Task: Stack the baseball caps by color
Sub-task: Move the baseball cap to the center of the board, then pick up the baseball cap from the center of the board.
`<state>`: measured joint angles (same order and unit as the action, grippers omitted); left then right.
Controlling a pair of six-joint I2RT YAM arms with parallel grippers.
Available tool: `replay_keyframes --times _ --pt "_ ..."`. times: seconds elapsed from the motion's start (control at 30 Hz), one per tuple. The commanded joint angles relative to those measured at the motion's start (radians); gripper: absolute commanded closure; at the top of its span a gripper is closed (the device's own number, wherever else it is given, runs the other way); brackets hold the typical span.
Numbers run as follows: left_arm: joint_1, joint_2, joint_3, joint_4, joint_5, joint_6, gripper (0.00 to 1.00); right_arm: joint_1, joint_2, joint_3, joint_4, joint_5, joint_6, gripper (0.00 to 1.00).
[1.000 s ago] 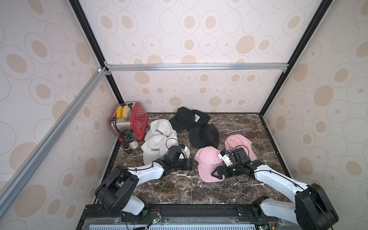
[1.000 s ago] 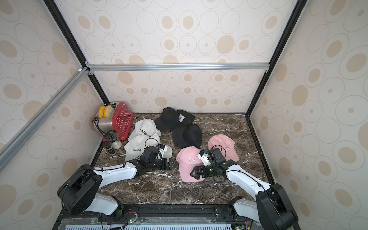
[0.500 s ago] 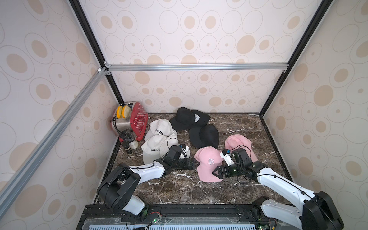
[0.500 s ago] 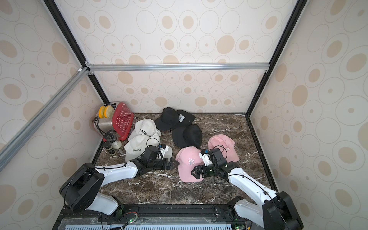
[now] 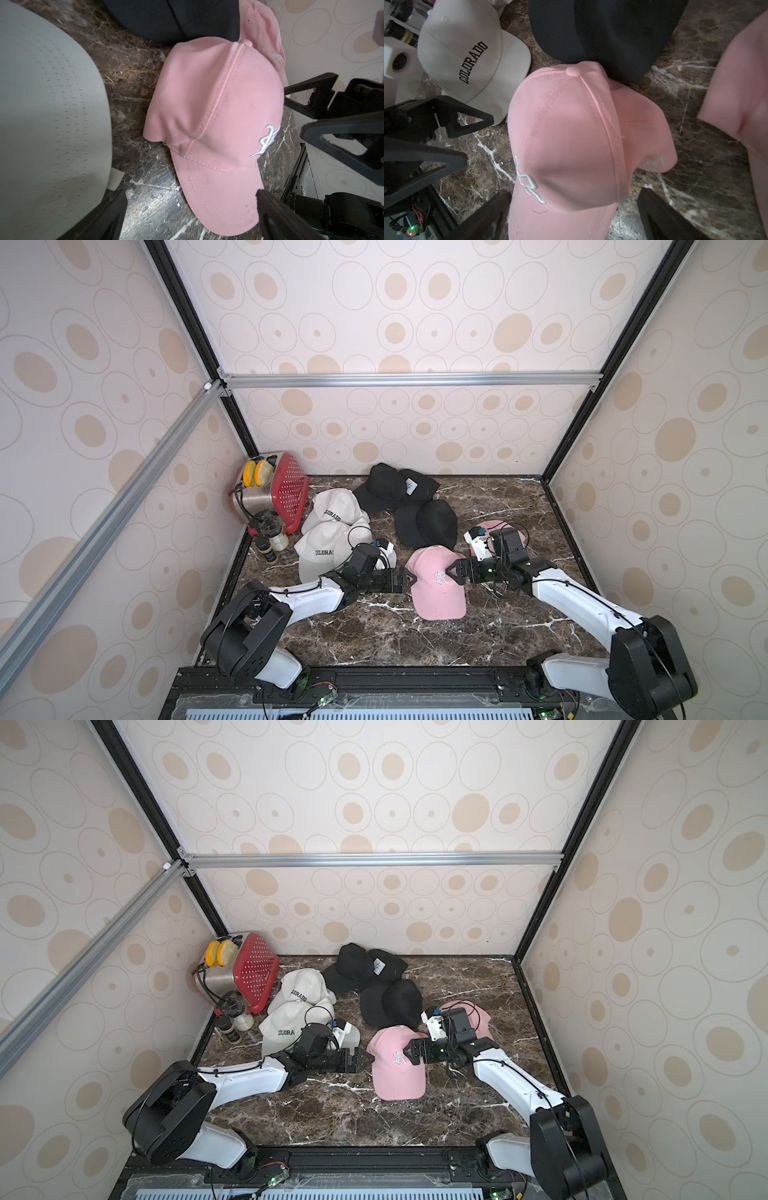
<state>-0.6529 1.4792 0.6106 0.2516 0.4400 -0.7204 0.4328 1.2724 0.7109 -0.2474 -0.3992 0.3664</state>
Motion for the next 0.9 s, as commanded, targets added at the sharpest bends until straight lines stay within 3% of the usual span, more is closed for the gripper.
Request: replay_keyframes --times 0.0,0.23,0.4,0.7,0.87 --pt "-0.009 -0.020 0.015 0.017 -0.004 0.010 0.01 0.000 0.037 0.025 0.031 -0.074 -0.030 0.00" --pt "-0.010 -0.021 0.028 0.015 0.001 0.015 0.01 0.008 0.009 0.031 -0.010 -0.021 -0.035 0.00" --pt "-0.010 -0.047 0.033 -0.023 -0.027 0.027 0.01 -0.016 -0.087 0.063 -0.102 0.249 -0.069 0.00" --pt "-0.009 -0.159 0.015 -0.112 -0.203 0.033 0.01 -0.277 -0.181 0.057 -0.093 0.337 -0.009 0.00" --pt "-0.008 -0.235 0.009 -0.162 -0.268 0.064 0.01 -0.574 -0.243 -0.057 -0.029 0.122 0.149 0.00"
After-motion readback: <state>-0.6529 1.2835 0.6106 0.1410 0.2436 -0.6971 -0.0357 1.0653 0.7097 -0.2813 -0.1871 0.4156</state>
